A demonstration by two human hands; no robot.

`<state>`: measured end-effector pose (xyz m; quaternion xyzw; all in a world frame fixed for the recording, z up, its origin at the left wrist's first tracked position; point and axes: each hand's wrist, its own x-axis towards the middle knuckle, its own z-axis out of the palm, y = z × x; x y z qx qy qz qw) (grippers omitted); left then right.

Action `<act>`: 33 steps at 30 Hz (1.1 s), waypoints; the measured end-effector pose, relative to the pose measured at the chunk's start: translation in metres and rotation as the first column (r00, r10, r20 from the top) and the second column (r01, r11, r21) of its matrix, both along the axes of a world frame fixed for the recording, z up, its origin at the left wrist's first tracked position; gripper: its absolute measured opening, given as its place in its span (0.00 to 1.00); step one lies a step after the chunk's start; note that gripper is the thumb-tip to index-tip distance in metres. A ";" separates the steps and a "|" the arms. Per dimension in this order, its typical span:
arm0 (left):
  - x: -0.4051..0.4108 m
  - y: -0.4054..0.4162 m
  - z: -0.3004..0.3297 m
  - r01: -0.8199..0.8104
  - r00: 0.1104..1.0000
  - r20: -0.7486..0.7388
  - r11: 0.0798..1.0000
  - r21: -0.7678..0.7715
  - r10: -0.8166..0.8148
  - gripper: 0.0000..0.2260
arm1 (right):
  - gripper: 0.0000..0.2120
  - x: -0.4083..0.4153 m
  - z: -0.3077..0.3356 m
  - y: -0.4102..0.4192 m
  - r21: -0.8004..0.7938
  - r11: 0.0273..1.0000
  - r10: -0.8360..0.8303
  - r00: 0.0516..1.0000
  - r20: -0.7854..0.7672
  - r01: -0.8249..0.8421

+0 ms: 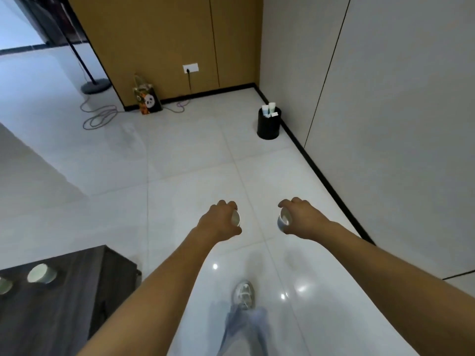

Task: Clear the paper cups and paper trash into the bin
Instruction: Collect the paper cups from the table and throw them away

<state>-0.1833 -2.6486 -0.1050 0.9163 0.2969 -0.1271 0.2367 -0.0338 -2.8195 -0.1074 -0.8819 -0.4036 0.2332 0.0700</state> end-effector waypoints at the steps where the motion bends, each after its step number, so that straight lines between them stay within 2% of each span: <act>1: 0.023 0.016 0.000 0.011 1.000 0.001 1.000 -0.005 -0.011 0.27 | 0.27 0.019 0.001 0.015 0.000 1.000 -0.013 1.000 -0.002 0.013; 8: 0.182 0.121 0.016 0.108 0.994 0.025 0.994 0.006 -0.108 0.26 | 0.28 0.164 0.016 0.116 0.007 0.990 -0.138 0.990 -0.034 0.139; 16: 0.372 0.219 0.010 0.179 0.984 -0.004 0.984 0.014 -0.179 0.26 | 0.29 0.343 0.002 0.211 -0.014 0.986 -0.166 0.984 -0.066 0.165; 27: 0.615 0.347 0.012 0.036 0.997 0.068 0.999 -0.030 -0.034 0.24 | 0.32 0.607 0.001 0.359 -0.007 0.994 -0.113 0.990 -0.082 0.113; 33: 0.719 0.431 -0.009 0.005 1.000 0.024 0.998 -0.063 -0.004 0.25 | 0.32 0.717 -0.022 0.440 -0.002 0.996 -0.091 0.989 -0.118 0.091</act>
